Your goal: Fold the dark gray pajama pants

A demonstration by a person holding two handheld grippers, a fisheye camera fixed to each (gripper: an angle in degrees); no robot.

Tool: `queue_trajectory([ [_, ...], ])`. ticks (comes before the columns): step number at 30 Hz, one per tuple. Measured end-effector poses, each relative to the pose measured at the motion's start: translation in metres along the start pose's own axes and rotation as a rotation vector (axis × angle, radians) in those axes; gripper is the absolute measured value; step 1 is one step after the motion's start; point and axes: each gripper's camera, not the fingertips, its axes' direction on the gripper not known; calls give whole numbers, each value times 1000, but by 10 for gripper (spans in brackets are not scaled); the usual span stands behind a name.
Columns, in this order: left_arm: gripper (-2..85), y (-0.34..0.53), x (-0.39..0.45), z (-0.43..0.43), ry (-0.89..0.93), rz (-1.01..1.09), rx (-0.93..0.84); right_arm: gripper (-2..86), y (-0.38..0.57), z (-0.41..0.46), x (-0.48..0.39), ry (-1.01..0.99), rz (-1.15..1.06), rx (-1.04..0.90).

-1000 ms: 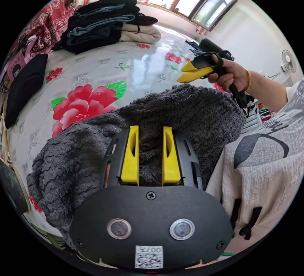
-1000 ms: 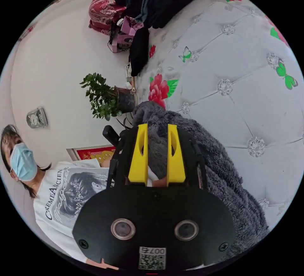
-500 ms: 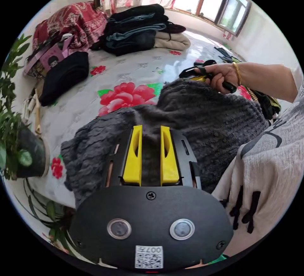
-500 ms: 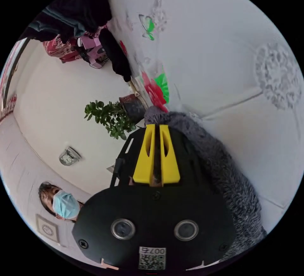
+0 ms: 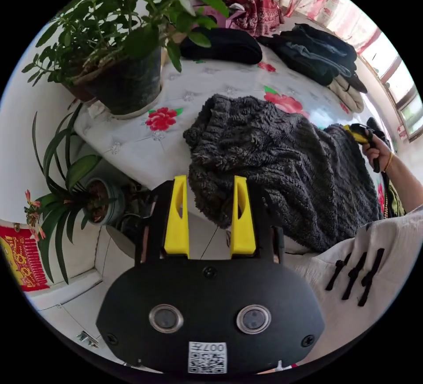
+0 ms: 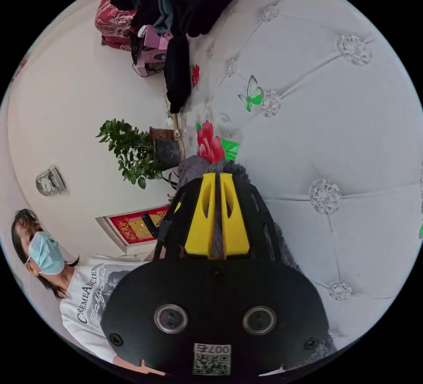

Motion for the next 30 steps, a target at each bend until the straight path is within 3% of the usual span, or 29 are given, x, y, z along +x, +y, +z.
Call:
queue_trajectory([
  [4, 81, -23, 27, 19, 15, 69, -106, 2, 4, -4, -19, 82, -11, -16],
  [6, 39, -28, 47, -8, -83, 134, -18, 0, 12, -8, -33, 78, -13, 1],
  [11, 31, -47, 104, -86, -246, 343, 282, 0, 26, -19, -62, 109, -36, 41],
  [13, 32, -55, 113, -64, -310, 388, 248, 2, 31, -25, -75, 136, -48, 75],
  [16, 36, -54, 97, 37, -390, 363, -29, 7, 44, -36, -99, 190, -58, 137],
  [19, 34, -30, 87, 52, -373, 309, 41, 19, 69, -70, -125, 250, -50, 254],
  [25, 44, -17, 82, 38, -339, 198, 5, 46, 184, -165, -169, 297, -95, 409],
  [30, 61, -23, 67, 31, -202, 51, 13, 60, 381, -257, -173, 428, 117, 618],
])
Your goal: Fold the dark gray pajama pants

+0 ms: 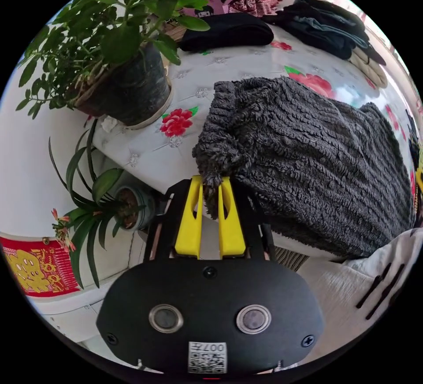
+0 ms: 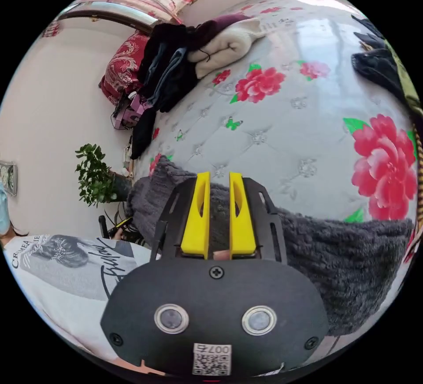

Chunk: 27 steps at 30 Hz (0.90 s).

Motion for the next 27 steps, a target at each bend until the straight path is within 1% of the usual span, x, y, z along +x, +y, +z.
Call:
queue_trajectory([
  [1, 69, -4, -2, -2, 0, -28, -12, 61, 16, -23, 11, 18, 44, 37],
  [3, 79, -8, -4, -6, 19, -58, -18, 68, 86, -110, 52, 108, 239, 210],
  [4, 81, -7, -5, -9, 35, -79, -17, 71, 106, -129, 62, 129, 297, 250],
  [5, 81, -6, -6, -12, 52, -99, -20, 75, 146, -164, 82, 153, 421, 330],
  [6, 81, -4, -6, -14, 61, -108, -21, 78, 184, -193, 99, 152, 520, 411],
  [7, 80, -1, -5, -19, 64, -124, -15, 79, 202, -204, 106, 146, 565, 445],
  [9, 76, 5, -3, -26, 47, -138, -6, 83, 259, -232, 129, 94, 725, 569],
  [11, 71, 11, -1, -31, 29, -158, -14, 83, 284, -239, 141, 34, 807, 614],
  [13, 70, 13, 0, -33, 53, -174, -19, 76, 291, -243, 144, -29, 833, 641],
  [14, 69, 13, 3, -33, 68, -176, -14, 65, 288, -246, 140, -37, 847, 623],
  [16, 68, 13, 10, -34, 85, -158, -6, 41, 277, -255, 126, 26, 872, 565],
  [18, 64, 13, 18, -31, 77, -132, 1, 13, 254, -275, 100, 74, 795, 527],
  [22, 36, 10, 36, -10, 8, -106, -30, 2, 210, -323, 55, 45, 552, 553],
  [24, 16, 8, 41, -4, -13, -118, -43, 0, 189, -367, 13, 26, 372, 628],
  [25, 5, 7, 43, -4, -27, -122, -44, 0, 186, -379, 1, 28, 319, 651],
  [27, -3, 6, 45, -6, -41, -117, -40, -1, 185, -418, -48, 92, 102, 742],
])
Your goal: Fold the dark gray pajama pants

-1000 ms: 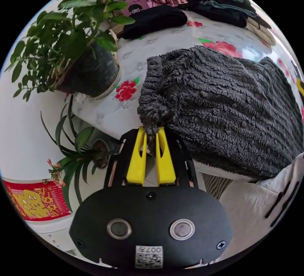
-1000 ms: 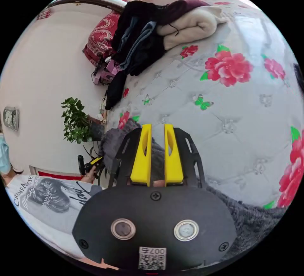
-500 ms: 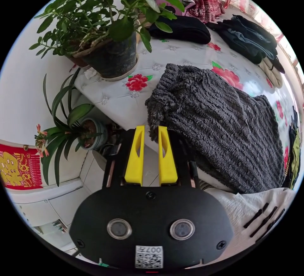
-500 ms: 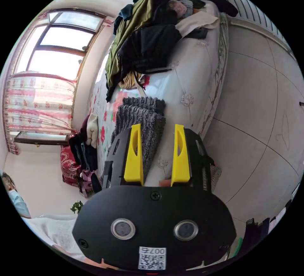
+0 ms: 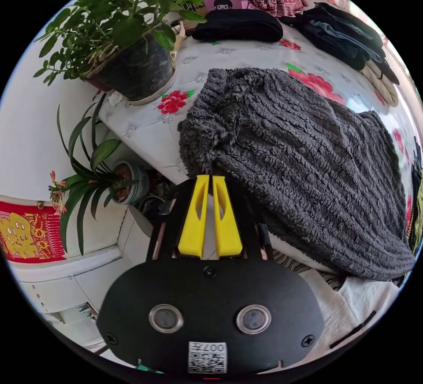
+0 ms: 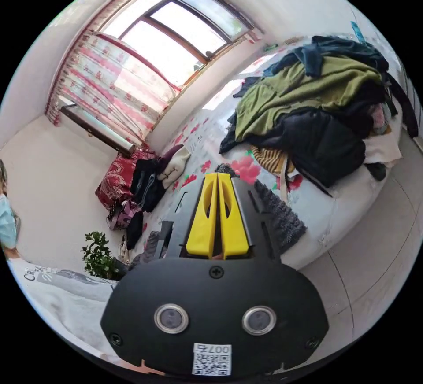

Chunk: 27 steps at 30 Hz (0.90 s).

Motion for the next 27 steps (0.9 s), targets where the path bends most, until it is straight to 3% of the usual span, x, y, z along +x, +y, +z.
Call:
queue_trajectory([
  [4, -9, 4, 4, 4, -45, 56, -1, -1, 4, -21, -2, 122, -74, 24],
  [8, -10, 7, 5, 8, -85, 102, -22, 4, 54, 18, 106, 193, 350, -175],
  [12, -10, 12, -3, 2, -82, 135, -38, 33, 100, 2, 147, 139, 585, -86],
  [16, -8, 26, -29, -10, -11, 69, -19, 66, 126, -6, 143, 7, 596, -50],
  [21, 3, 44, -67, -18, 138, -70, -3, 104, 148, 34, 121, -45, 562, -140],
  [27, 55, 43, -99, -17, 303, -189, 15, 119, 151, 62, 76, 108, 546, -167],
])
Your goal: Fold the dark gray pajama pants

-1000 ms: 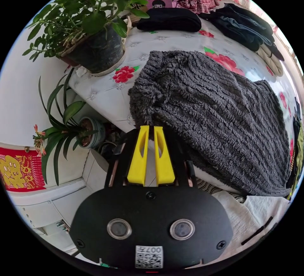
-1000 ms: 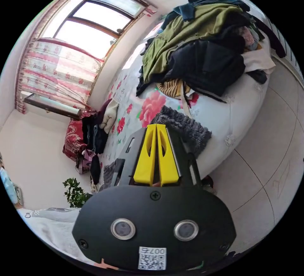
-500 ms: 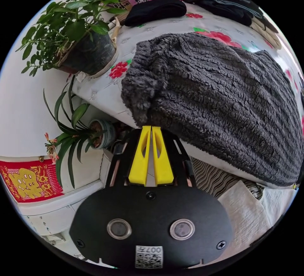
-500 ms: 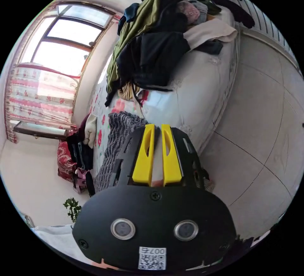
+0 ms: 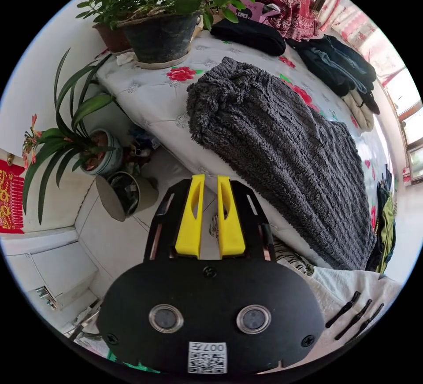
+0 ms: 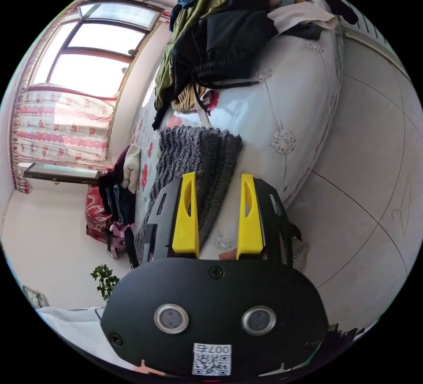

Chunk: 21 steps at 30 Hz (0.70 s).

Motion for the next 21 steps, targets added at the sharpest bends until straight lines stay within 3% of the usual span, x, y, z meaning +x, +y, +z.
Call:
queue_trajectory([
  [10, 87, -22, -42, -11, 201, -131, 43, 91, 30, 63, -11, -73, 53, -22],
  [13, 94, -30, -59, -13, 246, -182, 48, 79, 37, 79, -49, -207, -28, -15],
  [17, 100, -43, -82, -19, 287, -257, 80, 65, 93, 112, -206, -274, -538, -132],
  [21, 102, -55, -101, -21, 342, -316, 108, 54, 256, 164, -354, -292, -1200, -341],
])
